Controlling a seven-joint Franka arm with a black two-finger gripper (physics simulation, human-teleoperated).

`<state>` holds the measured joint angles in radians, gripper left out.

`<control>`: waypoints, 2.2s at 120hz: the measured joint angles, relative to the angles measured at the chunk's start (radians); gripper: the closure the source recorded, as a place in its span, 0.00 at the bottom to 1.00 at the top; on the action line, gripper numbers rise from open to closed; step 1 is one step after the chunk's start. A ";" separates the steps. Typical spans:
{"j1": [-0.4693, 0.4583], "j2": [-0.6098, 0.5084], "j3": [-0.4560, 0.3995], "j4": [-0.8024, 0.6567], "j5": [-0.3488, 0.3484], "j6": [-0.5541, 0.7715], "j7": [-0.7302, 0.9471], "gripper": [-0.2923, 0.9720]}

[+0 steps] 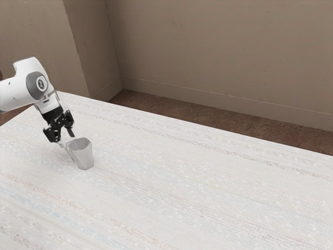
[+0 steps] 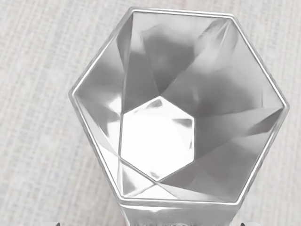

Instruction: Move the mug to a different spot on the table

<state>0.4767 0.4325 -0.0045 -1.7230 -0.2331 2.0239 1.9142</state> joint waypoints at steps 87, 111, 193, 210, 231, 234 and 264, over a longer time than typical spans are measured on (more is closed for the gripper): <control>0.013 0.087 0.001 -0.009 -0.088 0.080 0.106 0.41; 0.015 0.093 0.001 -0.019 -0.106 0.087 0.105 0.60; -0.012 0.035 -0.053 -0.046 -0.214 -0.022 0.060 0.80; -0.052 0.038 -0.064 -0.045 -0.227 -0.032 0.057 0.80; -0.118 0.046 -0.066 -0.041 -0.253 -0.037 0.053 0.80; -0.126 0.047 -0.066 -0.040 -0.257 -0.037 0.052 0.80; -0.189 0.084 -0.066 -0.030 -0.302 -0.035 0.048 0.80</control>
<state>0.2878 0.5162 -0.0706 -1.7534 -0.5350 1.9890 1.9617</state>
